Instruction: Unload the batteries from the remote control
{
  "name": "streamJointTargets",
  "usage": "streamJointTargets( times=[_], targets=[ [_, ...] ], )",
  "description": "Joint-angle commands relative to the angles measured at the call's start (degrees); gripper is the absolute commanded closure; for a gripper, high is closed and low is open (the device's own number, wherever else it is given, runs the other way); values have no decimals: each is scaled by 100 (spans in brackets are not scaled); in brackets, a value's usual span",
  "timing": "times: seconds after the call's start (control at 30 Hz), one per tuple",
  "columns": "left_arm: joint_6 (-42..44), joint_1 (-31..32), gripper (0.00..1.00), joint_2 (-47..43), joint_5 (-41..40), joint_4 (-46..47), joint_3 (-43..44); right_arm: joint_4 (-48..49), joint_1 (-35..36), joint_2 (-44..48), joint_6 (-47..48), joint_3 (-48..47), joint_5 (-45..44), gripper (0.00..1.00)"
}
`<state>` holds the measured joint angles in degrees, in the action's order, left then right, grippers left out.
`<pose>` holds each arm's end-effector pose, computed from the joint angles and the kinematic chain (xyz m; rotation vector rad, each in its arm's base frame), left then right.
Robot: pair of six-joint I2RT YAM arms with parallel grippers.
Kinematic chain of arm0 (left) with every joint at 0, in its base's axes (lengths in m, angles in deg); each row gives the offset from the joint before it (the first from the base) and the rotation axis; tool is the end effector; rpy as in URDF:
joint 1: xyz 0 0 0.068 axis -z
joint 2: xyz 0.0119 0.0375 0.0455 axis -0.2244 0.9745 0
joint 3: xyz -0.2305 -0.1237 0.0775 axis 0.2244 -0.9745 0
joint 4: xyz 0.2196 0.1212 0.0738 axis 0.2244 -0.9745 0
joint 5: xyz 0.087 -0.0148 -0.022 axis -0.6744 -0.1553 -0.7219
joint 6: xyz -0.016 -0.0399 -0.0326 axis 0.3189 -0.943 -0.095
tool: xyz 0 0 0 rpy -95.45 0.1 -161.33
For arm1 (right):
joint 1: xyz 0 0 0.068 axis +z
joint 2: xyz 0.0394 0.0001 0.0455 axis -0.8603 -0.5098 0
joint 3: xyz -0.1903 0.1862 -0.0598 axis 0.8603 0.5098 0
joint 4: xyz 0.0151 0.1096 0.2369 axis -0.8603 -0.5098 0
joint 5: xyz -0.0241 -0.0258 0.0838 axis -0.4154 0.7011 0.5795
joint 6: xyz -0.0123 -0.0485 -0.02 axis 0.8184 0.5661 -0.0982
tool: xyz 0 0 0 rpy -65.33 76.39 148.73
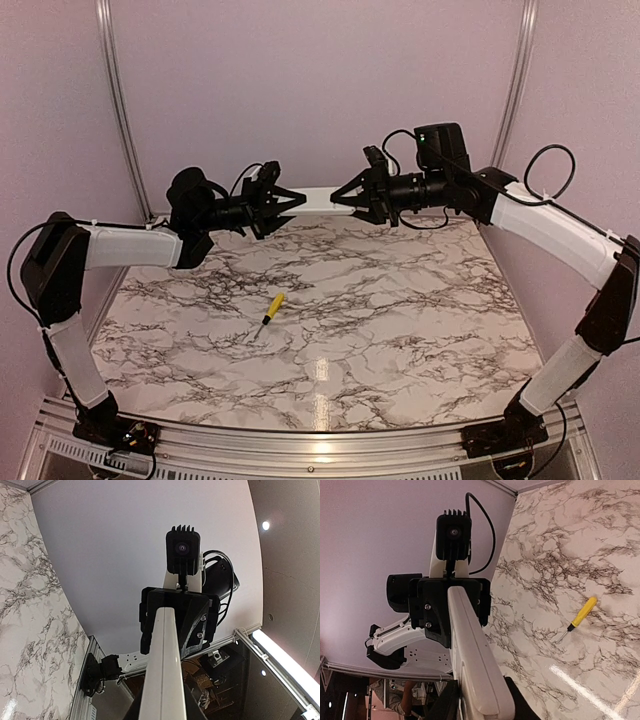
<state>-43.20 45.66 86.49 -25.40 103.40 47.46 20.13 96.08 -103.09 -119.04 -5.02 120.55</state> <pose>0.3233 -0.2430 0.3084 0.3071 1.8389 -2.2427 0.2760 0.2331 0.3895 -0.1919 2.2792 1.5685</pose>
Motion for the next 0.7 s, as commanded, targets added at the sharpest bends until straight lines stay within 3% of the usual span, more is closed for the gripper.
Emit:
streamJointTargets(
  times=[0.0,0.37,0.67],
  targets=[
    [-36,-104,100,-217,59,-184,11,146,-1,303,52,23,49,72],
    [-92,-157,100,-316,80,-55,-131,138,-8,364,10,130,-16,69],
    [-137,-214,100,-361,120,67,-224,-75,-8,317,114,33,-176,75]
  ],
)
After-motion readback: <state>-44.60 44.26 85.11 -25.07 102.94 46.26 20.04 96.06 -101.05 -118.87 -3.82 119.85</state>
